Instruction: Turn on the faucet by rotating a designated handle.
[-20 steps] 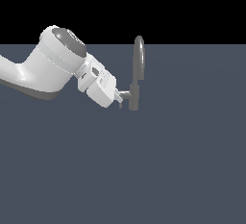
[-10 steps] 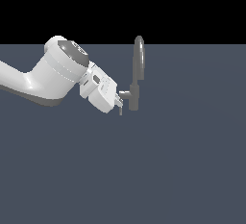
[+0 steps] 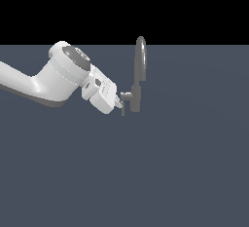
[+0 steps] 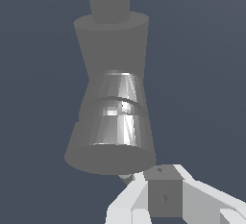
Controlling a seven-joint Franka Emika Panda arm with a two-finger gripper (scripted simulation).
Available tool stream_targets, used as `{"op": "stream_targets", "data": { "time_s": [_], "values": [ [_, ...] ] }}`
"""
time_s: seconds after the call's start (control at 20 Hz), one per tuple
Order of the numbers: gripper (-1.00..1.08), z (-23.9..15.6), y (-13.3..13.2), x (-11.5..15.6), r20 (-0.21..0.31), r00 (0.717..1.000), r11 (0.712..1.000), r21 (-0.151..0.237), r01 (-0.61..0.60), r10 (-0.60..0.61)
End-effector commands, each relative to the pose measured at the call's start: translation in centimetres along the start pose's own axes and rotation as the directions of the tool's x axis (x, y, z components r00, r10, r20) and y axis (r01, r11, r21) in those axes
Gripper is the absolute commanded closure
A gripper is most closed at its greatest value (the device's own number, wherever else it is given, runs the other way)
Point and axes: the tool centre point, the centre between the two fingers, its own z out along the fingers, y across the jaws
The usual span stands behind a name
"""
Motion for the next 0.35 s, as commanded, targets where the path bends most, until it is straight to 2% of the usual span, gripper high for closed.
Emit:
{"op": "stream_targets", "data": {
  "time_s": [0.0,0.3],
  "values": [
    [1.08,2.6,0.5,-1.1,-0.012,1.000,0.999,-0.029,0.017,-0.017],
    [1.08,3.8,-0.3,-2.3,-0.014,1.000,0.999,-0.037,0.025,-0.025]
  ]
}}
